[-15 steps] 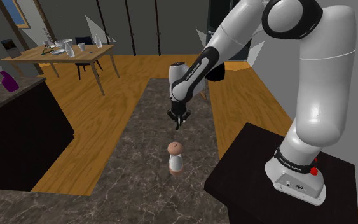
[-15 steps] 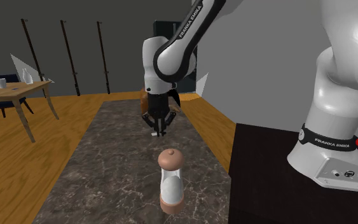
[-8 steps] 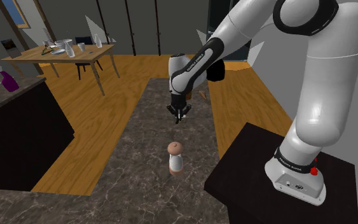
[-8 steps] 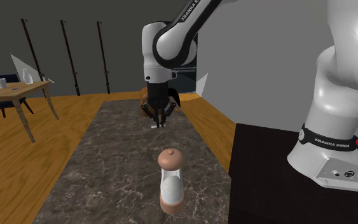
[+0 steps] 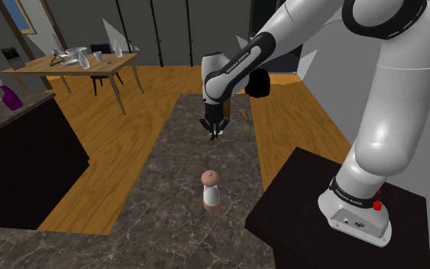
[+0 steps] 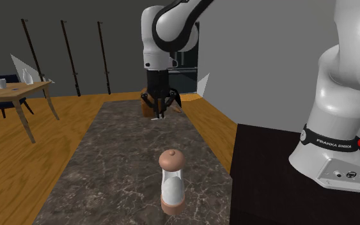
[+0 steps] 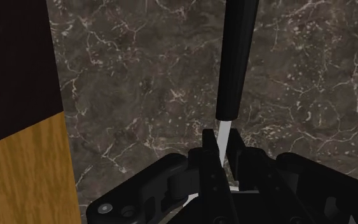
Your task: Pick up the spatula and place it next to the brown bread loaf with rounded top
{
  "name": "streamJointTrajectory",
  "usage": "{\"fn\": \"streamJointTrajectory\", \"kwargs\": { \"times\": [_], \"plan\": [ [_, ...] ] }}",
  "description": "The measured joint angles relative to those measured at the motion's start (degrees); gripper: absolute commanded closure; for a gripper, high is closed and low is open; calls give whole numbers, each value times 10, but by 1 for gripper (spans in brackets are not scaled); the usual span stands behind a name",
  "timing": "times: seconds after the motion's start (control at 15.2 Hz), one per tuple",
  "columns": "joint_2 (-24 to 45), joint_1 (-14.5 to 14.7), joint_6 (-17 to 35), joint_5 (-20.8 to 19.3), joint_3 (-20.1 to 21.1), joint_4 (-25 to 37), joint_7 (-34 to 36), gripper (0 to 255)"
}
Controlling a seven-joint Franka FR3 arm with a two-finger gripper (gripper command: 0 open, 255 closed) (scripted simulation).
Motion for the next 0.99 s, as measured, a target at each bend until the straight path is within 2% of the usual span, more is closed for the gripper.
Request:
{"fn": "streamJointTrajectory", "kwargs": {
  "times": [0.53,0.99],
  "plan": [
    [-37,-1,-52,4,1,16,0,255],
    [2,-44,-75,1,-32,72,-72,255]
  ]
}}
